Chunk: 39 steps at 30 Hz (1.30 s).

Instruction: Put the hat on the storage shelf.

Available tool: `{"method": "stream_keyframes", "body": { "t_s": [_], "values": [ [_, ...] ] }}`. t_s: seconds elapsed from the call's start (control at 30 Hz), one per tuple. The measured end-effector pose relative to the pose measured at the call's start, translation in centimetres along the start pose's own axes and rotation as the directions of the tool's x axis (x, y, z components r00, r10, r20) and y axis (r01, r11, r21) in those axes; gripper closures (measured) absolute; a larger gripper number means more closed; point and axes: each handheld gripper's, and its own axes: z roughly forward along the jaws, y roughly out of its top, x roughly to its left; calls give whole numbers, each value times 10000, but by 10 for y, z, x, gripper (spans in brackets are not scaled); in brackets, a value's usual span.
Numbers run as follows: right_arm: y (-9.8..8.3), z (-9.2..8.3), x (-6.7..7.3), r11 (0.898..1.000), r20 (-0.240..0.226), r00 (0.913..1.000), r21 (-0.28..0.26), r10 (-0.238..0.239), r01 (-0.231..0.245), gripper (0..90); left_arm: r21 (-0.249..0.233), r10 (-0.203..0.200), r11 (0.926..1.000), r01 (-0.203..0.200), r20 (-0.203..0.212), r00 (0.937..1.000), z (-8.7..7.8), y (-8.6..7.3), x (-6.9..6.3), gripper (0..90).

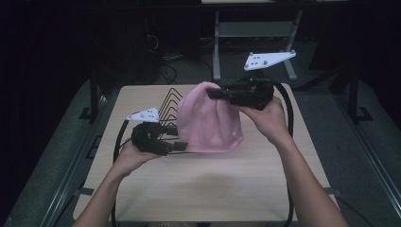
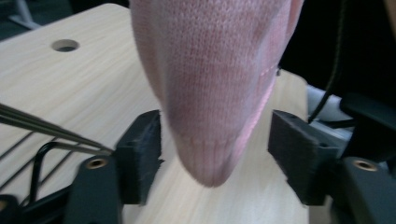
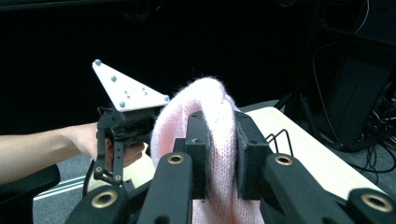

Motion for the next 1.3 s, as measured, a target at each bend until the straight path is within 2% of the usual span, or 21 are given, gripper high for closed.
{"method": "stream_keyframes", "body": {
  "t_s": [0.1, 0.13, 0.23, 0.3, 0.4, 0.57, 0.83, 1.03, 1.3],
  "values": [
    [1, 4, 0, 10000, -19, 10000, 55, -27, 27, 778, 151, -51, 9999, 49, 125, 9999, 2, 0, 4, 449],
    [2, 6, 0, 9999, -27, 10000, 80, -63, 63, 778, 167, -12, 9999, 11, 98, 10000, 2, 1, 6, 575],
    [4, 7, -2, 9999, 31, 10000, 82, -86, 85, 778, 151, 98, 9998, -99, 29, 9999, -1, 2, 7, 736],
    [6, 7, -4, 9999, 95, 9999, 91, -117, 116, 778, 139, 169, 9998, -169, -14, 9999, -4, 4, 9, 800],
    [10, 9, -8, 9998, 238, 9996, 119, -182, 179, 778, 212, 189, 9996, -186, -149, 9997, -8, 9, 11, 810],
    [17, 13, -13, 9998, 351, 9992, -17, -185, 186, 778, 419, 468, 9981, -441, -648, 9968, -18, 22, 18, 810],
    [32, 22, -28, 9995, 727, 9969, -87, -285, 293, 778, 412, 365, 9986, -317, -1233, 9917, -32, 37, 34, 809],
    [35, 30, -37, 9995, 975, 9948, -92, -286, 296, 777, 578, 361, 9980, -267, -1680, 9851, -33, 43, 48, 806],
    [33, 38, -47, 9990, 1215, 9917, 194, -413, 392, 778, 567, 123, 9984, -12, -1967, 9804, -29, 41, 65, 802]
  ]
}}
